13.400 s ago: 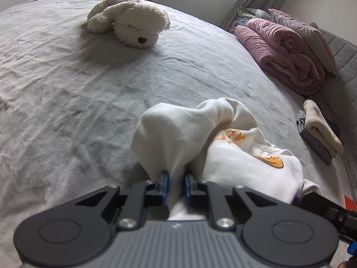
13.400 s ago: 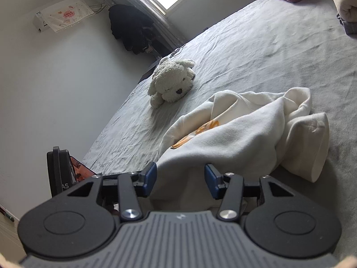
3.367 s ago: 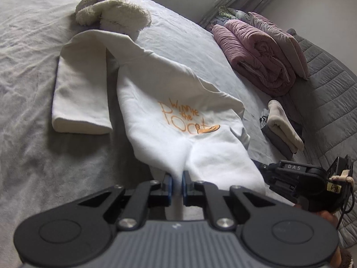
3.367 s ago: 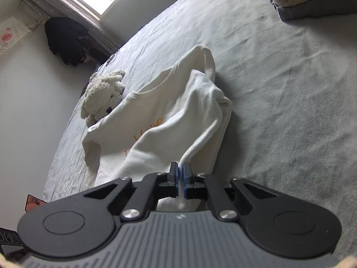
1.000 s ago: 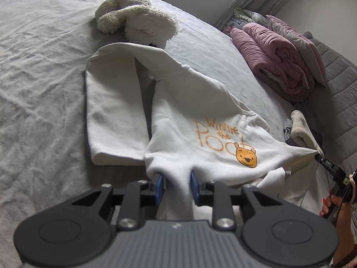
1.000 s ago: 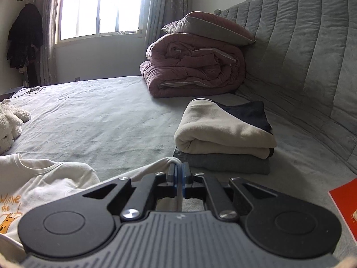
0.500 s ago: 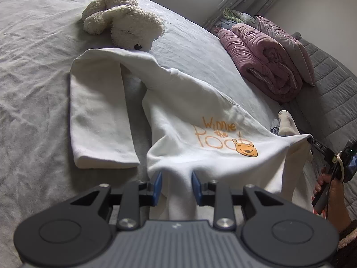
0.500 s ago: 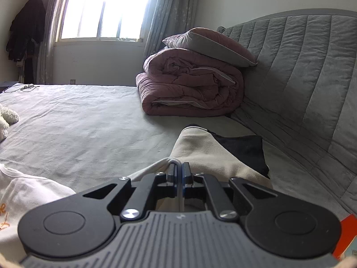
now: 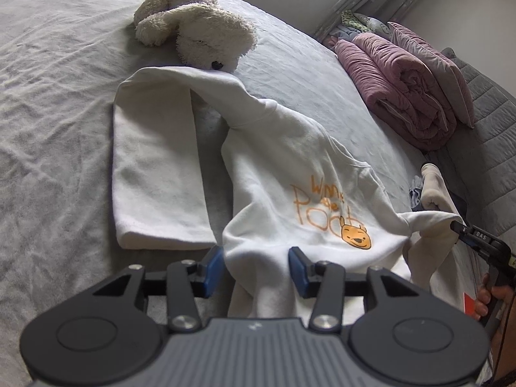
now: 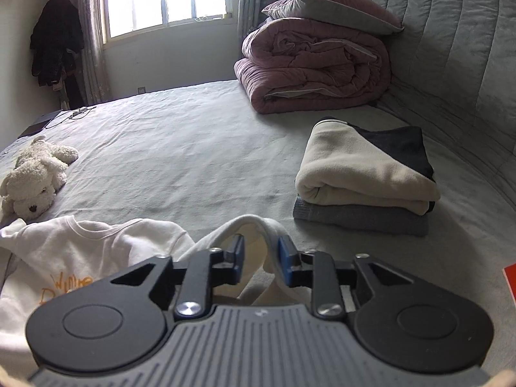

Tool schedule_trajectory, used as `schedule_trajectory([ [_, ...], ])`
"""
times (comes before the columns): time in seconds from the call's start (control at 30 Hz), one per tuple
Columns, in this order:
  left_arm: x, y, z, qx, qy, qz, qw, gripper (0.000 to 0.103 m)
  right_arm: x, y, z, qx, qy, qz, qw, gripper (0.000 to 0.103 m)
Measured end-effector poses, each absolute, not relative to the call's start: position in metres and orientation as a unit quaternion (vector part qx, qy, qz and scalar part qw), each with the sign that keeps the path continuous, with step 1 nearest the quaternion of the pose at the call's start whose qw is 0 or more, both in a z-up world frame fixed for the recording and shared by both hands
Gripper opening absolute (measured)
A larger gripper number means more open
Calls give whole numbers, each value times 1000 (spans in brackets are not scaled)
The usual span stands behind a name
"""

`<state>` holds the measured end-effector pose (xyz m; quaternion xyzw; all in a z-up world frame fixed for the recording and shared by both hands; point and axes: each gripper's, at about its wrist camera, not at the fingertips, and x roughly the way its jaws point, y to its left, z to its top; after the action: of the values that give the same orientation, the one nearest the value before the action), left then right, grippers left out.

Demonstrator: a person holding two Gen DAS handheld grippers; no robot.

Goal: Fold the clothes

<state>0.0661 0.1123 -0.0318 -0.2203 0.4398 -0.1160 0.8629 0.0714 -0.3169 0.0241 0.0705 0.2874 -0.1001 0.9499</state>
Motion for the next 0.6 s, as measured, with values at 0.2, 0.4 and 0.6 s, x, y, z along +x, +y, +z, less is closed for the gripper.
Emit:
schedule_trajectory([
  [0.2,63,118,-30,-242,439,-109,858,47,41,-301,30,112,319,-51,940,47],
  [0.4,57,125,-24,-248,416,-80,871,44,14,-278,15,131,358,-12,924,47],
  [0.6,60,125,-30,-243,425,-65,870,44,8,-249,-11,164,410,47,896,47],
])
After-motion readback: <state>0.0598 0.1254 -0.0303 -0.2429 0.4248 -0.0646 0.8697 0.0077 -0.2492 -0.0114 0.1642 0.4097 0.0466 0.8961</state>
